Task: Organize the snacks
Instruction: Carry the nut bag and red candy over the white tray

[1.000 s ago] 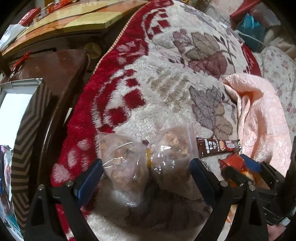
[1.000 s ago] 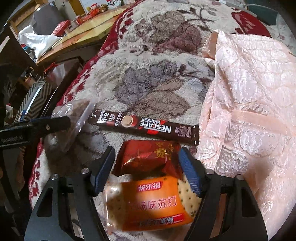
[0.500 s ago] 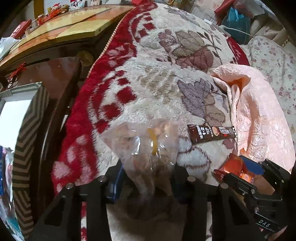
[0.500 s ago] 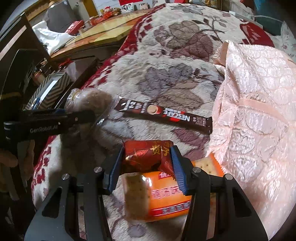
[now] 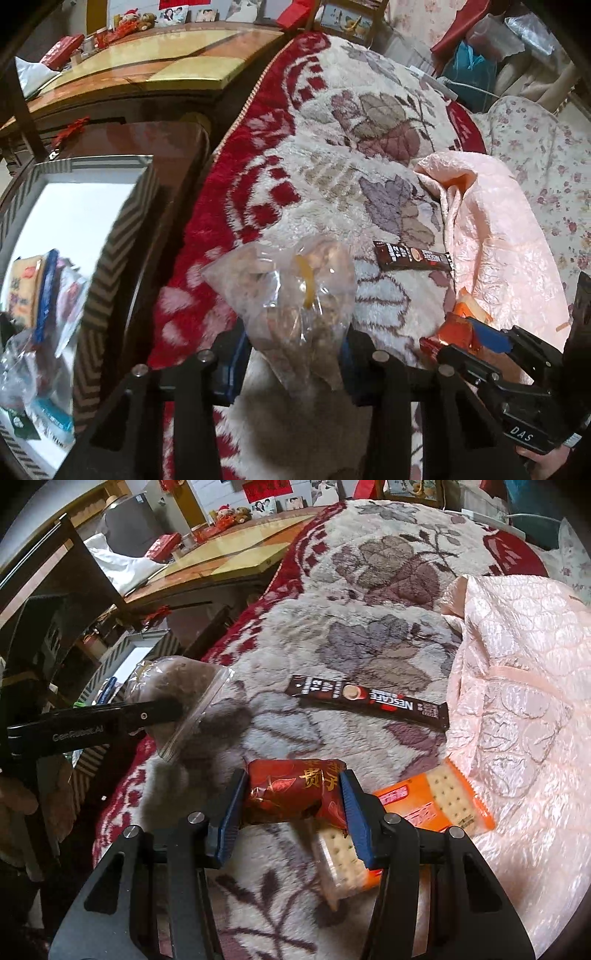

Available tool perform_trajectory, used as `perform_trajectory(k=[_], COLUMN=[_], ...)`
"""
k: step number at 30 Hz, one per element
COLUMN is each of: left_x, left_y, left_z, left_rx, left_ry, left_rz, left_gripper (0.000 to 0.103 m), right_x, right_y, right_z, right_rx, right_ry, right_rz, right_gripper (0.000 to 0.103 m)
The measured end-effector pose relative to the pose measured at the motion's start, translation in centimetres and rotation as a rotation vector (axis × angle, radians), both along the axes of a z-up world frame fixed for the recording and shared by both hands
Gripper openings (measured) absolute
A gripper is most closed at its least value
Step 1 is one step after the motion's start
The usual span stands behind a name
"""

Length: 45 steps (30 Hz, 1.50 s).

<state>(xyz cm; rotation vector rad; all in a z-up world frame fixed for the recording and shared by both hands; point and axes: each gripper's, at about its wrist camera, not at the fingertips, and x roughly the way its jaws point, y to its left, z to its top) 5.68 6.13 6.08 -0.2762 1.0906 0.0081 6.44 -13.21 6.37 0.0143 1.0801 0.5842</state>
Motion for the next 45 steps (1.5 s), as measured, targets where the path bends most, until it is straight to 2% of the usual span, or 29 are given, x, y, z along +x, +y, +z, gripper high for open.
perform_trajectory(k=[12,34,45], left_x=[-3.6,-8.2,-9.9], left_y=[1.1,6.9,10.9], left_z=[2.1,4.8,5.4], left_rx=[0.078,0.104,0.119], left_ry=[-0.054,-0.127,-0.138], left_rz=[0.026,0.145,0.223], left_gripper=[0.044,0.044,0.044], right_x=[-2.6,-4.8,-5.2], right_y=[2.6,9.3,13.4], right_z=[1.6,3.6,4.7], right_rx=[0.015,0.012,-0.003], right_ry=[-0.018,-0.037,-0.056], right_rz=[0.037,0.157,0.244], right_gripper=[0.05,0.05,0.05])
